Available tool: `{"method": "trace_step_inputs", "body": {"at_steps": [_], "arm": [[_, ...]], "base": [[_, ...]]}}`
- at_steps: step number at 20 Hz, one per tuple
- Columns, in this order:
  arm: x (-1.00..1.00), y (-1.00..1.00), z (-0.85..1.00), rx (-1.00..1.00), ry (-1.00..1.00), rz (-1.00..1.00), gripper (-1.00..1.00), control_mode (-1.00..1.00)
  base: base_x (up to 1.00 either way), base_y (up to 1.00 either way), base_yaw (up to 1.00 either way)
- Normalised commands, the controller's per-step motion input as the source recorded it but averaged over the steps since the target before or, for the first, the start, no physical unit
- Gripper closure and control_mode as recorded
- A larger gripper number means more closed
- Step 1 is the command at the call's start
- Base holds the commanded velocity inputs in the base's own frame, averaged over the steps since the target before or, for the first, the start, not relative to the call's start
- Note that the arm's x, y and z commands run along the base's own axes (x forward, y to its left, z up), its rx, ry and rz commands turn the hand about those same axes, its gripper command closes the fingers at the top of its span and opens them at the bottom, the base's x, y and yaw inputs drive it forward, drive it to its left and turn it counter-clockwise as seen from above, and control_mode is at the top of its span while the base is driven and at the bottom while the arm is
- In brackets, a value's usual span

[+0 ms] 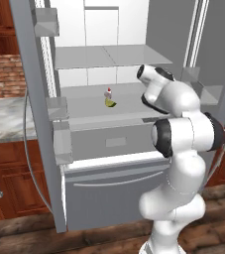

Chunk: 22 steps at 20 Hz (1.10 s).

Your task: Take the lemon wedge from the fridge and place it on the plate with fish on the dining counter.

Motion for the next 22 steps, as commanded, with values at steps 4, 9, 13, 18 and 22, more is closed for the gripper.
{"method": "trace_step_inputs", "body": {"at_steps": [4, 9, 13, 18, 22], "arm": [[0.01, -0.83, -0.01, 0.00, 0.05, -0.11, -1.00, -1.00], [0.02, -0.82, -0.02, 0.00, 0.05, -0.10, -1.00, -1.00], [-0.35, -0.53, 0.00, 0.00, -0.05, -0.02, -1.00, -1.00], [-0.97, 0.38, -0.04, 0.01, -0.16, 0.03, -1.00, -1.00], [-0.93, 1.00, -0.01, 0.11, -0.05, 0.09, -1.00, -1.00]], "base": [[0.00, 0.00, 0.00], [0.00, 0.00, 0.00], [0.00, 0.00, 0.00], [0.00, 0.00, 0.00], [0.00, 0.00, 0.00]]}}
